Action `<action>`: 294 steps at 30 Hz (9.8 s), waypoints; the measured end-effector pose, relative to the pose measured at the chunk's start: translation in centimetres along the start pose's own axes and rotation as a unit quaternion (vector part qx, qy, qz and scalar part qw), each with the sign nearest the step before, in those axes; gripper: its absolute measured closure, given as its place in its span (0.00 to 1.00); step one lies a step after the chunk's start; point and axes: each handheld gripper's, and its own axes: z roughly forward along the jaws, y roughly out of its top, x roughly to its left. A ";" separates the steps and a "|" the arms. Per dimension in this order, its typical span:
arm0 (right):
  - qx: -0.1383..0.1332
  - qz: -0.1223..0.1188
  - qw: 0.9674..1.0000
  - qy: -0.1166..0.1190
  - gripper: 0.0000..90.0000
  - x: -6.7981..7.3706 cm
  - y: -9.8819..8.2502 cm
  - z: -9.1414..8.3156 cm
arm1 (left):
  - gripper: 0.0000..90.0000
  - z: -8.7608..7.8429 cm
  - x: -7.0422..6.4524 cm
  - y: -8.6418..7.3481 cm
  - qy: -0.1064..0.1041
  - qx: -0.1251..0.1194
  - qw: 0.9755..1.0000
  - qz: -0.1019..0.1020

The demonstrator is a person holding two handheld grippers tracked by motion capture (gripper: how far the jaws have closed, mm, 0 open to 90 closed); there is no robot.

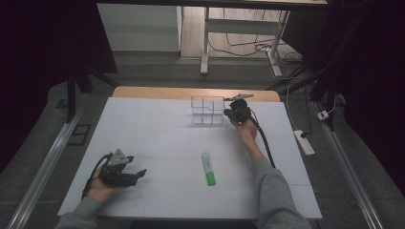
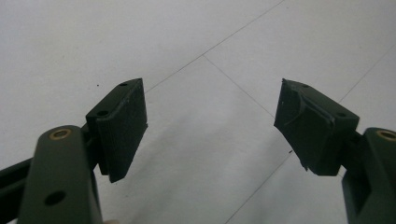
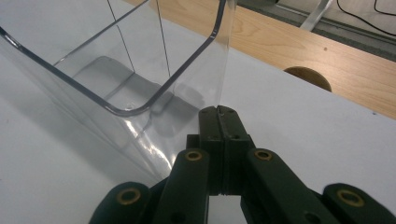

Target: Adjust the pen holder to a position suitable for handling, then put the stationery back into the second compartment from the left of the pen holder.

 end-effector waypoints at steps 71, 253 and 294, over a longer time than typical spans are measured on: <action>0.017 0.000 0.998 0.062 0.43 2.9 -7.0 -12.2 | 0.28 0.0 0.4 0.1 -0.004 -0.009 1.000 0.005; 0.167 -0.331 0.872 0.320 0.72 20.5 -3.6 -10.3 | 0.72 5.3 -9.2 10.3 -0.211 0.125 0.915 0.320; -0.022 -0.024 0.973 0.230 0.42 14.7 -4.7 -11.6 | 0.72 4.4 -7.0 9.5 -0.081 -0.064 0.979 0.175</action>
